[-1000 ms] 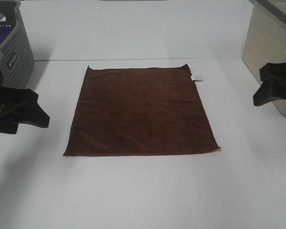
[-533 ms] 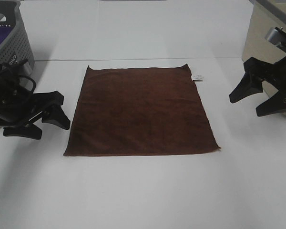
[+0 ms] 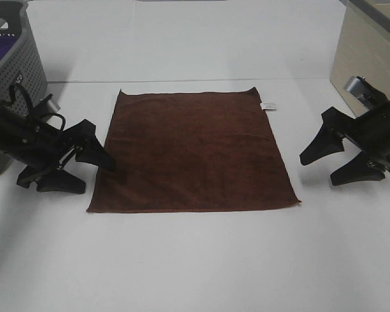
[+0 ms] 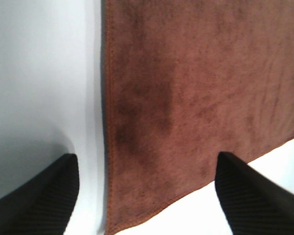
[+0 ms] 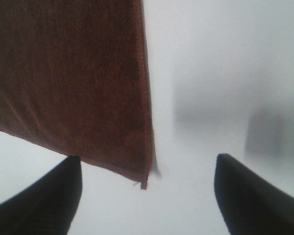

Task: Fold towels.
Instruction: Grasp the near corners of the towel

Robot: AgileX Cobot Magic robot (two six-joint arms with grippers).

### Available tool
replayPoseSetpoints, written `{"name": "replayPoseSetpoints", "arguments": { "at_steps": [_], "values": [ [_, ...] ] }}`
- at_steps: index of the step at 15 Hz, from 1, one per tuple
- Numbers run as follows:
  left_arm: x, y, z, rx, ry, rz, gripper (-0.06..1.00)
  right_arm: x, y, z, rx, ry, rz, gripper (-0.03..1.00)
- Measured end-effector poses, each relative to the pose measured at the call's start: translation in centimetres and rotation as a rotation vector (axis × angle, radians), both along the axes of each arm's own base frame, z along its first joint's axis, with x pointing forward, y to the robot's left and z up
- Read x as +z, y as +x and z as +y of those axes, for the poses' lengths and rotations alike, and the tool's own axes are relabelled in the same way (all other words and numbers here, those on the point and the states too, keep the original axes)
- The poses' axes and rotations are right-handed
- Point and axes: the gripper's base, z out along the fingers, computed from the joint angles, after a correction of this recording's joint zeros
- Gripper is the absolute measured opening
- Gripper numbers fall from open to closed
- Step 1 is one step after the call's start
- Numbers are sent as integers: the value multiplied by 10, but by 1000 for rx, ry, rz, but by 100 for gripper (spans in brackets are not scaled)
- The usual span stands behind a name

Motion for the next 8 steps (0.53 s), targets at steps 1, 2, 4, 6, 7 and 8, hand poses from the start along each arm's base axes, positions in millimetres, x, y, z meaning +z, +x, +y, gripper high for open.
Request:
{"name": "replayPoseSetpoints", "arguments": {
  "at_steps": [1, 2, 4, 6, 7, 8],
  "values": [
    [-2, 1, -1, 8, -30, 0, 74, -4, 1, 0, -4, -1, 8, 71],
    [-4, 2, -4, 5, -49, -1, 74, -10, 1, 0, -5, 1, 22, 71],
    [-5, 0, -13, -15, -55, -4, 74, -21, 2, 0, -13, 17, 39, 71],
    [-5, -2, -26, -40, -49, -8, 74, -27, 5, 4, -37, 70, 44, 71],
    [-5, -3, -32, -49, -49, -10, 74, -31, 6, 6, -49, 102, 51, 70],
    [-7, -4, -39, -53, -55, -6, 74, -34, 7, 9, -51, 126, 59, 68]
  ]
}}
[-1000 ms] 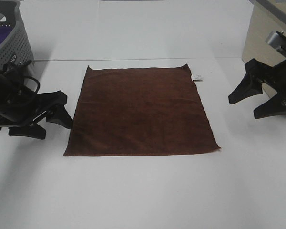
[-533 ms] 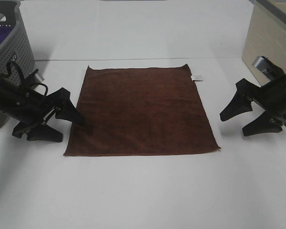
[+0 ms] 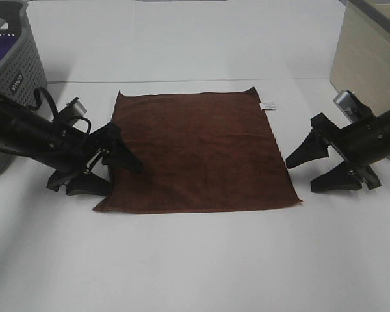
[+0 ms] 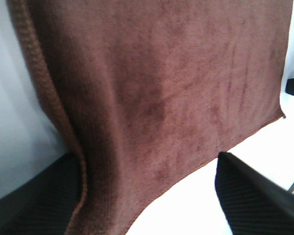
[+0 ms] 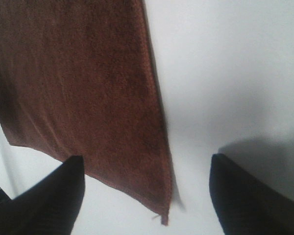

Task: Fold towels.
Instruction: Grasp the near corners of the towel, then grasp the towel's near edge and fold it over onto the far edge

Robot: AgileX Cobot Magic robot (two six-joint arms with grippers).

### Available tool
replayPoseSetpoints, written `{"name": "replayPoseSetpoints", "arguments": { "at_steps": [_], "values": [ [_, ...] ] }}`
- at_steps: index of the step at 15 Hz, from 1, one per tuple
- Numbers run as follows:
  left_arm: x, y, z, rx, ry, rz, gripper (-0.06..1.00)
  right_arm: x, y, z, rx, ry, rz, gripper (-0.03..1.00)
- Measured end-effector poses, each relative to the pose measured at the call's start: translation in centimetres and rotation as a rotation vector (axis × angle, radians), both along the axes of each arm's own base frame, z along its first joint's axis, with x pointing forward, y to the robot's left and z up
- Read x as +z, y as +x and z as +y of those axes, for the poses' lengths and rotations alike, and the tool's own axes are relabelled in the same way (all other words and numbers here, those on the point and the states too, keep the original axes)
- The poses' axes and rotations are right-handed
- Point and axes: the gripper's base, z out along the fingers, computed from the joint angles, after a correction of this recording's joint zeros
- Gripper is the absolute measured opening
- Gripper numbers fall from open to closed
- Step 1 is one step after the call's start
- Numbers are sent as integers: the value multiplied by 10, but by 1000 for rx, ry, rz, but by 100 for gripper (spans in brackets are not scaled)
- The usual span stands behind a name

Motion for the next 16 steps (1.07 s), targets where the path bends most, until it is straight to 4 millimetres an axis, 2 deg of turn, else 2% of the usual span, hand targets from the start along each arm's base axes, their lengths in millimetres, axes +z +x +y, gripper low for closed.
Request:
{"name": "replayPoseSetpoints", "arguments": {
  "at_steps": [3, 4, 5, 6, 7, 8, 9, 10, 14, 16],
  "values": [
    [-6, -2, -12, 8, -26, 26, 69, -5, 0, 27, 62, 29, 15, 65],
    [-8, -2, -12, 6, -25, 29, 62, -6, -1, 38, 92, 25, 15, 62],
    [-11, -1, -11, 8, -12, 30, 47, -9, -3, 49, 121, 21, 19, 55],
    [-13, -1, -10, 9, 2, 28, 36, -10, -3, 52, 128, 9, 15, 50],
    [-15, -1, -10, 6, 13, 29, 23, -11, -3, 53, 127, -3, 18, 39],
    [-17, -2, -9, 2, 21, 29, 11, -13, -3, 52, 127, -21, 23, 23],
    [-17, -2, -9, -1, 24, 30, 2, -16, -4, 51, 124, -34, 34, 8],
    [-17, -3, -9, -8, 25, 31, 1, -16, -4, 51, 119, -34, 44, 1],
    [-17, -13, -10, -93, 14, 100, 1, -17, -10, 50, 128, -40, 119, 0],
    [-14, -23, -8, -107, 30, 125, 1, -15, -21, 48, 139, -57, 158, 0]
  ]
}}
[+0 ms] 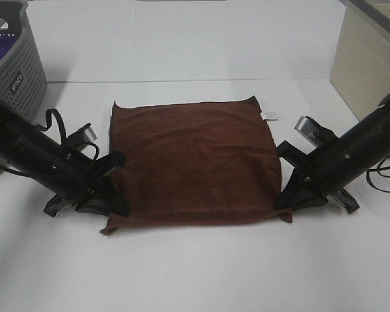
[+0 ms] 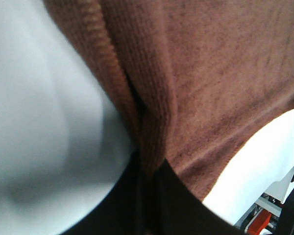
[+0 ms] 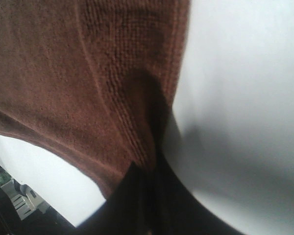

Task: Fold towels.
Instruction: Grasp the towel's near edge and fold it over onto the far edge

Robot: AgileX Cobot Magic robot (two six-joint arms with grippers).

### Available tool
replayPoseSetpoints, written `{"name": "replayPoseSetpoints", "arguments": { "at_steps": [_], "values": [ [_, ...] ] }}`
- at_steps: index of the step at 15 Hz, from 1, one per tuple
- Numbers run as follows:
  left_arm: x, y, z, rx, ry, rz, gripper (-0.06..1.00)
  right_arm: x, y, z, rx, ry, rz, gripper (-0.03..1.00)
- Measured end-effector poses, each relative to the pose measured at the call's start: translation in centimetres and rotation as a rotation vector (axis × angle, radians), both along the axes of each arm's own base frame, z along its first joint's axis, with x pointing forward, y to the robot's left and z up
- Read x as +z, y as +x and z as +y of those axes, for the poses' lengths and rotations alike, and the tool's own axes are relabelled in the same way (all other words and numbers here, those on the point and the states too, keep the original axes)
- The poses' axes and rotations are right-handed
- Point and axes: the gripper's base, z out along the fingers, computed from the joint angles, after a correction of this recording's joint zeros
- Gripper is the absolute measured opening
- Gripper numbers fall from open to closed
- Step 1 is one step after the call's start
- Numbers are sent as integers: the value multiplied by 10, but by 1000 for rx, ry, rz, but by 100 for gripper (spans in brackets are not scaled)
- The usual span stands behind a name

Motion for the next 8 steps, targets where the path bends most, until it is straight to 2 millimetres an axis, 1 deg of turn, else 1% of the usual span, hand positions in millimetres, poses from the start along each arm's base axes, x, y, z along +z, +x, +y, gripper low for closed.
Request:
{"name": "replayPoseSetpoints", "arguments": {
  "at_steps": [2, 4, 5, 7, 8],
  "values": [
    [9, -14, 2, 0, 12, 9, 1, 3, -20, -1, -9, -25, 39, 0],
    [14, -32, 3, 8, 30, 72, 1, 3, -43, -2, -20, -50, 103, 0],
    [13, -37, 4, -6, 38, 93, 1, 3, -48, -1, -19, -51, 121, 0],
    [15, -38, 5, -11, 41, 91, 1, 6, -48, 0, -20, -51, 113, 0],
    [20, -35, 4, -8, 38, 73, 1, 17, -42, 0, -23, -54, 69, 0]
  ]
}}
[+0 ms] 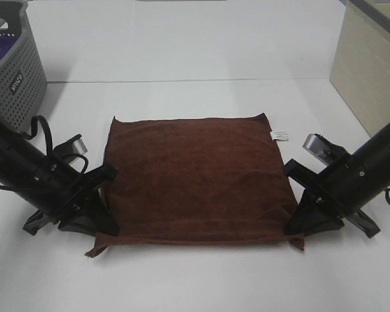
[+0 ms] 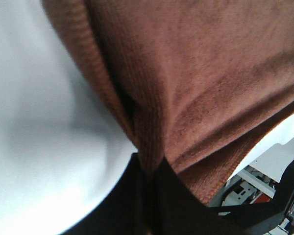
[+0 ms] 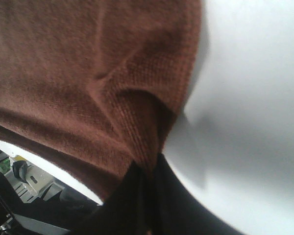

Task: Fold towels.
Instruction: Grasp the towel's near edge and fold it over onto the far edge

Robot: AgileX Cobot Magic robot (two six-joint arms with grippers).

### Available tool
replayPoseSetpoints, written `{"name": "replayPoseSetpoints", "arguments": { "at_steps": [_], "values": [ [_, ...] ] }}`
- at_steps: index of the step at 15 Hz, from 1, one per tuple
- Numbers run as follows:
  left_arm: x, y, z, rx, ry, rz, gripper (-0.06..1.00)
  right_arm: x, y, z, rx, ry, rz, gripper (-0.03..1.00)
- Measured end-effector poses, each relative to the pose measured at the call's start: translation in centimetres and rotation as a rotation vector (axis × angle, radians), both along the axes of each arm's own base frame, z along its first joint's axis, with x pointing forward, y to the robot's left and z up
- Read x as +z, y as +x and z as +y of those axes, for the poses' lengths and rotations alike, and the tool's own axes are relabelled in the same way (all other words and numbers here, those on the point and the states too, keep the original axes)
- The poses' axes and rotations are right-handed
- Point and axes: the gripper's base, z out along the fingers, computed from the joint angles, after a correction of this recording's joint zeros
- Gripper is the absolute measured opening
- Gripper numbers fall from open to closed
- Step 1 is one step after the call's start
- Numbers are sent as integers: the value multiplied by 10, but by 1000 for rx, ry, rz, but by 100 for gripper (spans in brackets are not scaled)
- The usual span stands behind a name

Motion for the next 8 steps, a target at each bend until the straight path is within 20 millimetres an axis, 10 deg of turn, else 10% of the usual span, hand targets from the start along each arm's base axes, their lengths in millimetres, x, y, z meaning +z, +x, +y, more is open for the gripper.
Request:
{"name": "replayPoseSetpoints", "arguments": {
  "at_steps": [8],
  "values": [
    [67, 83, -6, 69, 66, -272, 1, 81, 94, 2, 37, 18, -382, 0]
  ]
}}
